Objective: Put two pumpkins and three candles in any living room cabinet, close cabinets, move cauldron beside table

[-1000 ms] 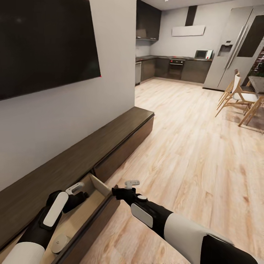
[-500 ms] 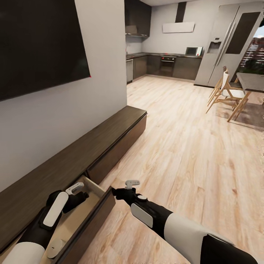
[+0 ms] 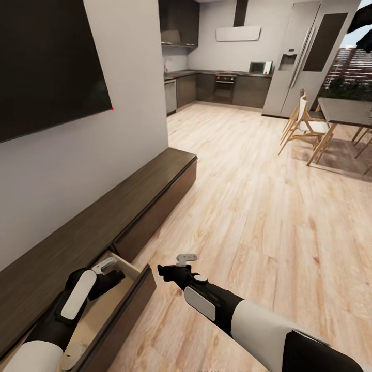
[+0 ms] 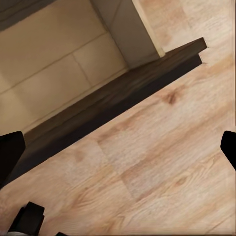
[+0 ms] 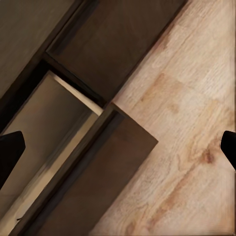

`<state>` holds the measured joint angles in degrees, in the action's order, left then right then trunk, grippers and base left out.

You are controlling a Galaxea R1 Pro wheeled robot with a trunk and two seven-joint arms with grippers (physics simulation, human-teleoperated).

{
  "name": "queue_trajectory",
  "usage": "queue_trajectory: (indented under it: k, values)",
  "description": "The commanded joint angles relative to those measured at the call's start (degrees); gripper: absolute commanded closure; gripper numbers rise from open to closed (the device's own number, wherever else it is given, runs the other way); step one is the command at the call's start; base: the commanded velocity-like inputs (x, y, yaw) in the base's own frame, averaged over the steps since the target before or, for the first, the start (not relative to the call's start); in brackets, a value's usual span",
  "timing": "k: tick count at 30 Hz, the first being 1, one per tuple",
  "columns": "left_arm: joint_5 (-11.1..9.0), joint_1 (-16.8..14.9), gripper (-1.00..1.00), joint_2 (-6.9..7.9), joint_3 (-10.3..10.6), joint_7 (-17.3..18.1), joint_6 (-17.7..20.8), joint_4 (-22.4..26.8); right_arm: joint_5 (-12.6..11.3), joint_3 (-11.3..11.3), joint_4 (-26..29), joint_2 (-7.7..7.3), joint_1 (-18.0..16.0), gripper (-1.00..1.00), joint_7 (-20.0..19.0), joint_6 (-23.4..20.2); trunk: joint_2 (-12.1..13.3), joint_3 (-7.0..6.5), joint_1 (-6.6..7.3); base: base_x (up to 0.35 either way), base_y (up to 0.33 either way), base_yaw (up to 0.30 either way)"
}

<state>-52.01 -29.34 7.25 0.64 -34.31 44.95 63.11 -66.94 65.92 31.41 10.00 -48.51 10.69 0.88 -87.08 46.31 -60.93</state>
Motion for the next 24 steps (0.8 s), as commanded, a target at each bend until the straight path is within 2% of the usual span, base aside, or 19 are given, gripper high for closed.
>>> queue_trajectory:
  k: [1,24]
  values:
    - [-0.59,-0.02,-1.00,0.04,0.08,-0.57,0.05,0.08,-0.35,0.38,0.04,0.00,-0.10,-1.00,0.39,0.09,0.39,-0.06,0.23,0.000,0.000,-0.142]
    - [-0.54,0.01,-1.00,-0.02,0.40,-0.59,0.05,0.08,-0.38,0.33,-0.03,0.00,-0.10,-1.00,0.39,0.09,9.61,-2.34,5.28,0.000,0.000,-0.142]
